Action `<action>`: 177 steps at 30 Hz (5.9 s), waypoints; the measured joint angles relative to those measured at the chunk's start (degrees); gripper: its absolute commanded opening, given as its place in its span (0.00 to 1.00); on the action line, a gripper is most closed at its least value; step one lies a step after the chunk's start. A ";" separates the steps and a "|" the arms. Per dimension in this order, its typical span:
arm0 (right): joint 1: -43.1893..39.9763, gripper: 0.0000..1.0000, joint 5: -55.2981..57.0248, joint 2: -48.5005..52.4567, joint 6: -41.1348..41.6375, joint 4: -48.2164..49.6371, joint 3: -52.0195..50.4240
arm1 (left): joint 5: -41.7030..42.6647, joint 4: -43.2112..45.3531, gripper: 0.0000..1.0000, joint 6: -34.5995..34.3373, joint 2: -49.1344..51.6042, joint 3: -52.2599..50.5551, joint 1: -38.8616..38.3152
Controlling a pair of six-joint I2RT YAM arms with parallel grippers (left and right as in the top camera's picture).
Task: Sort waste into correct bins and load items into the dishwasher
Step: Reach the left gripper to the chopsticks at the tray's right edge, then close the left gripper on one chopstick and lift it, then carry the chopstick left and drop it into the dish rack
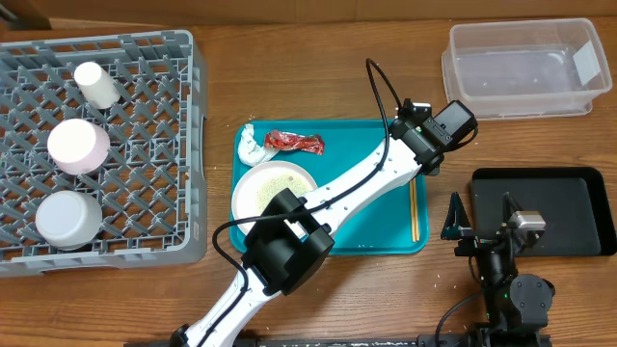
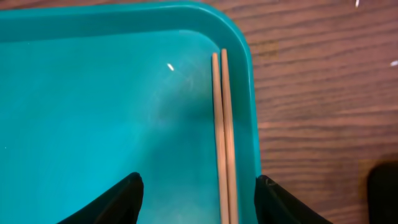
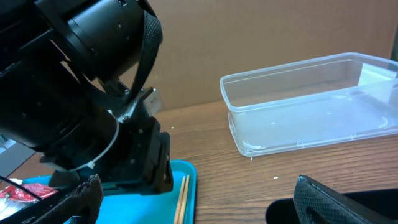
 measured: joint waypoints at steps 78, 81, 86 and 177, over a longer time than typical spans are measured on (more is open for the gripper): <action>0.00 1.00 0.00 0.00 0.02 -0.02 0.00 | -1.90 5.46 0.46 -5.11 5.09 -3.98 -0.02; 0.00 0.99 0.00 0.00 0.02 0.00 0.00 | -2.56 6.80 0.46 -5.11 4.96 -4.92 -0.20; 0.00 1.00 0.00 0.00 0.04 0.00 0.00 | -3.72 7.41 0.34 -5.18 4.63 -5.90 -0.39; 0.00 1.00 0.02 0.00 0.00 0.00 0.00 | 35.26 -30.97 0.15 50.18 4.74 27.50 67.60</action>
